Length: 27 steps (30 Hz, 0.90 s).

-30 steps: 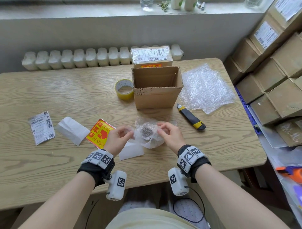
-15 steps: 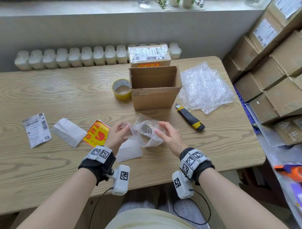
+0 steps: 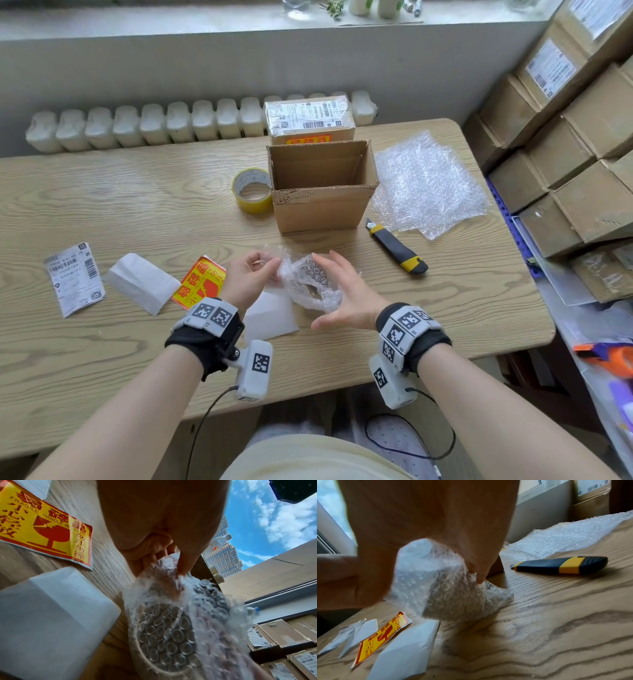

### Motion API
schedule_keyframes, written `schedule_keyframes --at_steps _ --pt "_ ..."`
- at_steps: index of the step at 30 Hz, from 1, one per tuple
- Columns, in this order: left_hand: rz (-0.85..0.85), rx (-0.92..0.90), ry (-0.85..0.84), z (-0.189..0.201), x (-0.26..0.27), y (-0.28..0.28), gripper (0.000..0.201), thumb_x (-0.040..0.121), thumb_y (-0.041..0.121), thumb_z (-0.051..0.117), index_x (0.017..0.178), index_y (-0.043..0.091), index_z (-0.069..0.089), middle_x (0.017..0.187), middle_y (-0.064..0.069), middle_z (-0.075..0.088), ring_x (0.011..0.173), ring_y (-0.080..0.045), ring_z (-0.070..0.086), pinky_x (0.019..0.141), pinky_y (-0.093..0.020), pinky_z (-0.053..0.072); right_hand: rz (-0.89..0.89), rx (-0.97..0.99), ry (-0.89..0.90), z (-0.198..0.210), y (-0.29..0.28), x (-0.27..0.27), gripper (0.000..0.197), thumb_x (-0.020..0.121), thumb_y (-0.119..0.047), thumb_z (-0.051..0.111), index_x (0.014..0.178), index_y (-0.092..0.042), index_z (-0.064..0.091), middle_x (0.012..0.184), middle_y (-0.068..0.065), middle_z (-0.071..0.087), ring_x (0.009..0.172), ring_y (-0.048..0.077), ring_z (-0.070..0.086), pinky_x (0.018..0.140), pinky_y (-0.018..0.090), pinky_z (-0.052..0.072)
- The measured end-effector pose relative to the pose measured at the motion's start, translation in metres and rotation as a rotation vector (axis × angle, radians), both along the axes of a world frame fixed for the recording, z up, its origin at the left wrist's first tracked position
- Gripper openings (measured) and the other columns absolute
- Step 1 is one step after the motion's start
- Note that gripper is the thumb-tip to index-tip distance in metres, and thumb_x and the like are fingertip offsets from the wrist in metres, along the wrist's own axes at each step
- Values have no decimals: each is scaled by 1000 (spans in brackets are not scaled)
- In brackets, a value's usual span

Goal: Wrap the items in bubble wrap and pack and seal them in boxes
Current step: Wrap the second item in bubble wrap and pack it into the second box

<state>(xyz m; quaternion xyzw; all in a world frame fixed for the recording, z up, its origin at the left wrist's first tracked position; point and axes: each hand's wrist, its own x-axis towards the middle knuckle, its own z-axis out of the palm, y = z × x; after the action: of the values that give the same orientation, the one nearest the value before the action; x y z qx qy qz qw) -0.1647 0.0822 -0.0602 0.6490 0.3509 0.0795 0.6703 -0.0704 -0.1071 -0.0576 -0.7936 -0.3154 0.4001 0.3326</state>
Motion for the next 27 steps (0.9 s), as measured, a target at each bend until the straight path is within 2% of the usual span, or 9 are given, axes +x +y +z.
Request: schedule_keyframes --at_steps 2,4,9,12,14,17,21,24,27 --pt "10 -12 36 -9 3 3 13 89 7 61 76 5 59 57 -1 59 50 -7 58 69 -36 54 -104 50 -86 0 -1 0 80 68 -28 84 138 -37 45 155 -1 20 142 10 20 116 32 20" --pt "7 -12 57 -15 6 2 18 89 10 62 71 6 58 55 1 57 50 -9 56 69 -40 53 -186 64 -131 0 -2 0 53 73 -29 80 123 -29 61 148 -1 36 137 13 33 115 30 23" --pt "-6 27 80 -17 15 -10 23 90 14 62 69 8 52 60 -7 50 51 -15 49 53 -29 48 -279 54 -183 -1 3 3 20 82 -30 72 85 -11 67 130 1 55 121 12 47 101 21 31" --pt "5 19 63 -19 16 -10 23 90 17 61 73 4 53 62 -7 52 54 -18 48 53 -27 45 -390 91 -101 -2 3 7 20 89 -25 64 73 -14 58 124 -2 61 117 12 51 99 23 35" --pt "-5 15 31 -19 16 -8 25 91 21 61 80 -2 55 69 -12 53 63 -20 48 60 -31 41 -417 90 -59 -4 3 8 24 89 -24 63 69 -18 52 126 -3 61 118 14 52 100 27 36" --pt "-3 16 -6 -18 21 -3 20 91 21 61 74 12 58 75 -10 57 72 -20 49 69 -35 40 -447 112 -24 -7 3 10 25 87 -17 63 66 -17 49 123 2 63 118 12 54 101 32 41" --pt "-47 -14 -20 -16 29 -3 17 92 14 57 76 15 58 75 -5 65 71 -18 61 76 -35 50 -468 161 47 -4 4 10 27 83 -3 62 64 -13 46 107 1 67 108 5 57 87 22 42" --pt "-46 2 53 -20 31 -6 14 89 13 63 75 14 60 63 4 63 59 -6 59 72 -30 49 -475 183 104 -6 6 9 26 80 6 61 65 -10 47 92 -4 66 96 -1 59 82 17 43" --pt "-25 43 154 -30 30 -6 23 85 12 67 64 14 58 55 2 57 54 -13 53 65 -31 44 -493 269 227 -11 4 7 30 77 18 56 72 -10 47 101 4 66 101 0 62 92 17 47"
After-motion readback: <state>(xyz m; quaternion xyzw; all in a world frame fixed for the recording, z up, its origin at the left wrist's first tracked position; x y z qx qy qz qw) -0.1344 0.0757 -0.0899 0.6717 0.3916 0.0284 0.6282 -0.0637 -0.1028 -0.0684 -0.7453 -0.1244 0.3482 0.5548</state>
